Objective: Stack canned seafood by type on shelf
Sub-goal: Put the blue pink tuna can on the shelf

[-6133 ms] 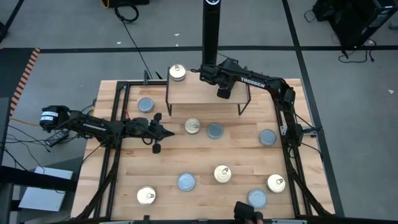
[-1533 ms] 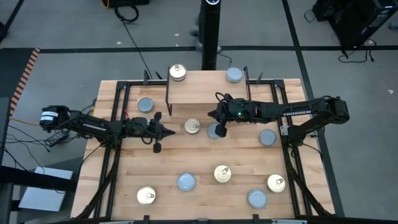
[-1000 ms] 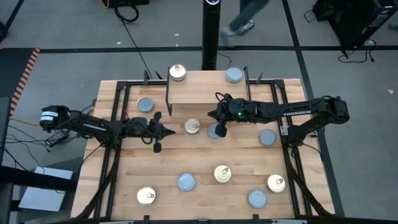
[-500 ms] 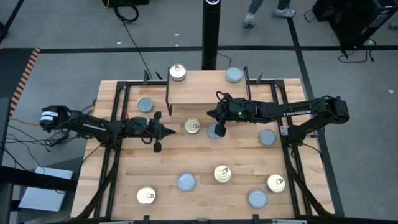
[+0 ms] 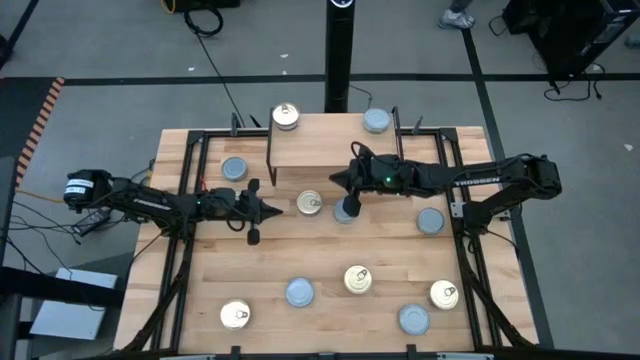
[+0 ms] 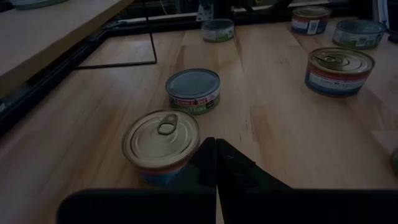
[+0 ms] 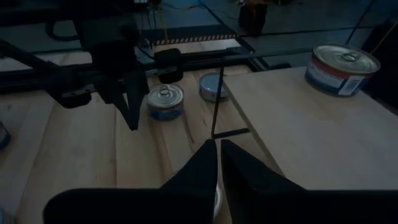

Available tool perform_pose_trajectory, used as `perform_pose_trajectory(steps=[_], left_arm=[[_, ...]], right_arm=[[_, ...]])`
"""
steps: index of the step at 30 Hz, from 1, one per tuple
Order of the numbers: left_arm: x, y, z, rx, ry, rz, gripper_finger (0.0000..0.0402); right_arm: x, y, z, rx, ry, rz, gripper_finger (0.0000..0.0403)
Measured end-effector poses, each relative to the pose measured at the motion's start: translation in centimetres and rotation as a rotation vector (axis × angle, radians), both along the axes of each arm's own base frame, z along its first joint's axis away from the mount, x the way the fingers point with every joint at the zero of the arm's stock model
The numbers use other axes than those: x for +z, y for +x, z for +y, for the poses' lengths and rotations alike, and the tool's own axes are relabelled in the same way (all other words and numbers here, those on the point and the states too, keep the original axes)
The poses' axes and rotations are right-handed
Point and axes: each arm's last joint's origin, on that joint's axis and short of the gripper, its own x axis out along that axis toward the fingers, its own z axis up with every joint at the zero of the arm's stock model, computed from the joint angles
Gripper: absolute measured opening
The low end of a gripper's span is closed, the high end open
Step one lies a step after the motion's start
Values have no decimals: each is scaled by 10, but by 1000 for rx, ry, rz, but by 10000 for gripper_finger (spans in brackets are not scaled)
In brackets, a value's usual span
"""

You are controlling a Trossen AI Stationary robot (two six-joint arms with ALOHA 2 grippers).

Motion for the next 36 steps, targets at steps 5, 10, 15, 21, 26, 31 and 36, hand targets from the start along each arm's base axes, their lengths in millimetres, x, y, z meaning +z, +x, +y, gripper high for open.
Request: perform_pose_trajectory(steps=[5, 10, 15, 21, 26, 31, 36], left_arm=[[0, 0, 0, 3, -12, -1, 1], [0, 0, 0, 11, -34, -3, 1], [0, 0, 0, 10, -34, -2, 1], [0, 0, 0, 8, -27, -1, 1], [0, 0, 0, 7, -23, -1, 1], [0, 0, 0, 9, -29, -2, 1], [0, 0, 0, 9, -31, -3, 1]], right_arm=[[1, 0, -1, -1, -7, -5, 32], [1, 0, -1, -1, -8, -11, 34], [1, 0, -1, -1, -8, -11, 36], [1, 0, -1, 0, -8, -11, 32], [1, 0, -1, 0, -8, -11, 35], [1, 0, -1, 0, -8, -11, 36], [1, 0, -1, 0, -8, -12, 32]])
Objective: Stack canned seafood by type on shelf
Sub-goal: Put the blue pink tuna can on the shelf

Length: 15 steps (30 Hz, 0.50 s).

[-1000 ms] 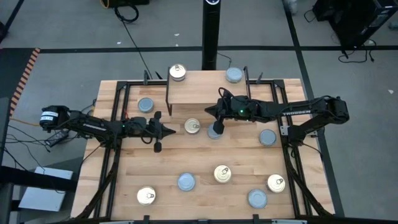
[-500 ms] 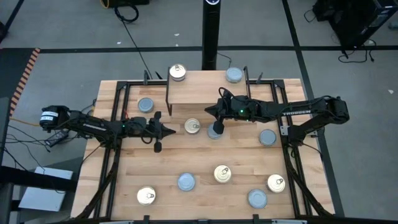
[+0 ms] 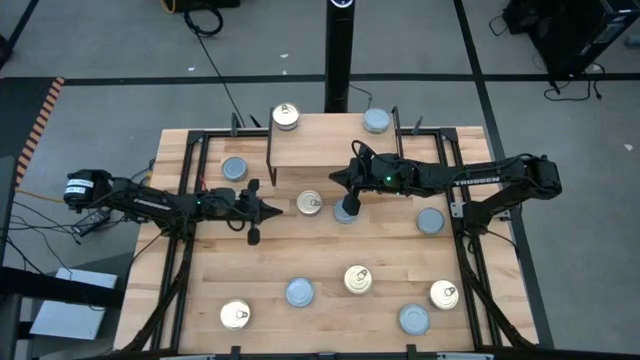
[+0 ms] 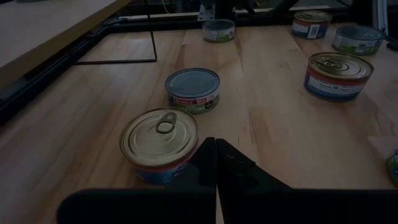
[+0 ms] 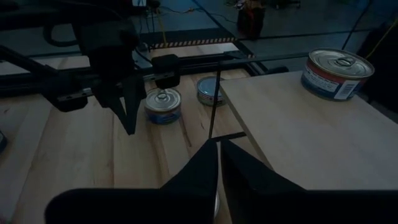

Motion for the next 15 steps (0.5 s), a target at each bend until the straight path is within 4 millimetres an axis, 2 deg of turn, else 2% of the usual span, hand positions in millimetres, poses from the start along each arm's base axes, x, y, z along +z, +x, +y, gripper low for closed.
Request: perform_pose_trajectory(steps=[15], left_arm=[[0, 0, 0, 0, -1, 0, 1]], right_arm=[[0, 0, 0, 0, 0, 1, 32]])
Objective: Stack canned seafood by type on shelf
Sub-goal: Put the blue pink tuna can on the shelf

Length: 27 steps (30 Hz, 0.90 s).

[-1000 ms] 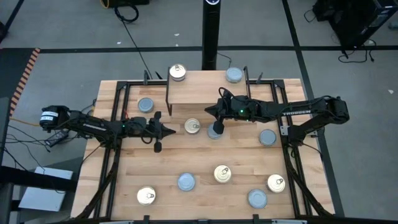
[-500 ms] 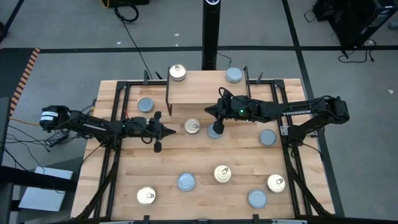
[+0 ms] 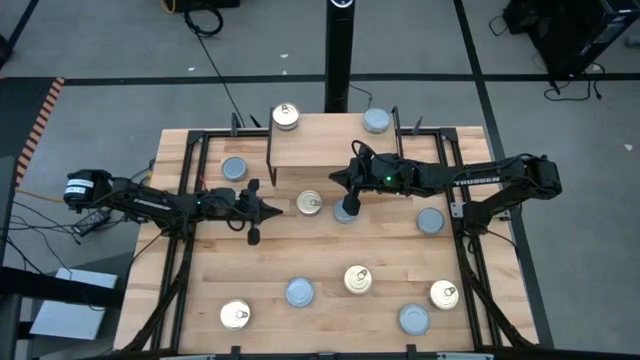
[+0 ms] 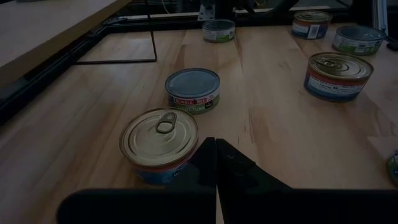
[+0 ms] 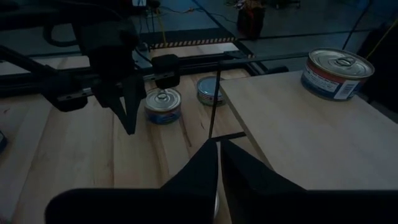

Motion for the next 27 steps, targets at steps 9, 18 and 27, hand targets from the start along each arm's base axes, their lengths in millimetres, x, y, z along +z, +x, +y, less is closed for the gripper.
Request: perform_pose_trajectory(steps=[9, 18, 27], left_arm=[[7, 5, 0, 9, -30, 5, 1], [11, 9, 0, -29, -14, 51, 1], [11, 9, 0, -30, -13, 51, 1]], right_arm=[[0, 0, 0, 0, 0, 0, 36], [3, 1, 0, 26, -73, -12, 32], [9, 3, 0, 26, -89, -72, 35]])
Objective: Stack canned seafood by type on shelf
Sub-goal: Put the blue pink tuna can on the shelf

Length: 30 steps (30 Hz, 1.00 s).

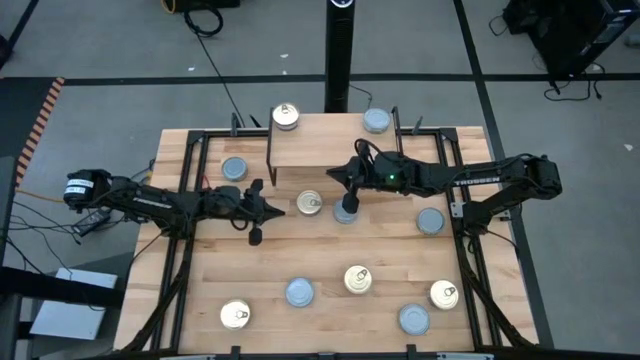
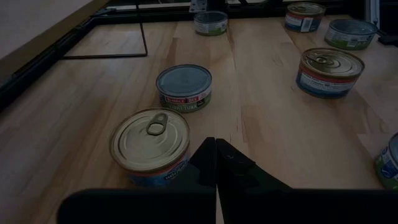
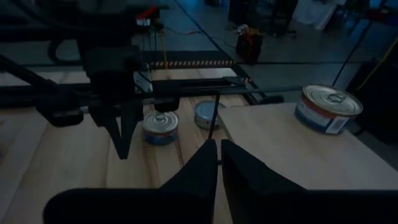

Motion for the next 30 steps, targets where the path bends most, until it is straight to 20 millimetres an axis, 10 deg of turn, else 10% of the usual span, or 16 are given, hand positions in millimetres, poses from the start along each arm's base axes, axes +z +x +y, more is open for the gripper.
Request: perform_pose_trajectory(steps=[20, 30], left_arm=[[0, 0, 0, 1, -2, -1, 1], [0, 0, 0, 2, -5, 2, 1]], right_arm=[[-4, 1, 12, 38, 11, 31, 10], [-54, 31, 16, 50, 33, 155, 14]])
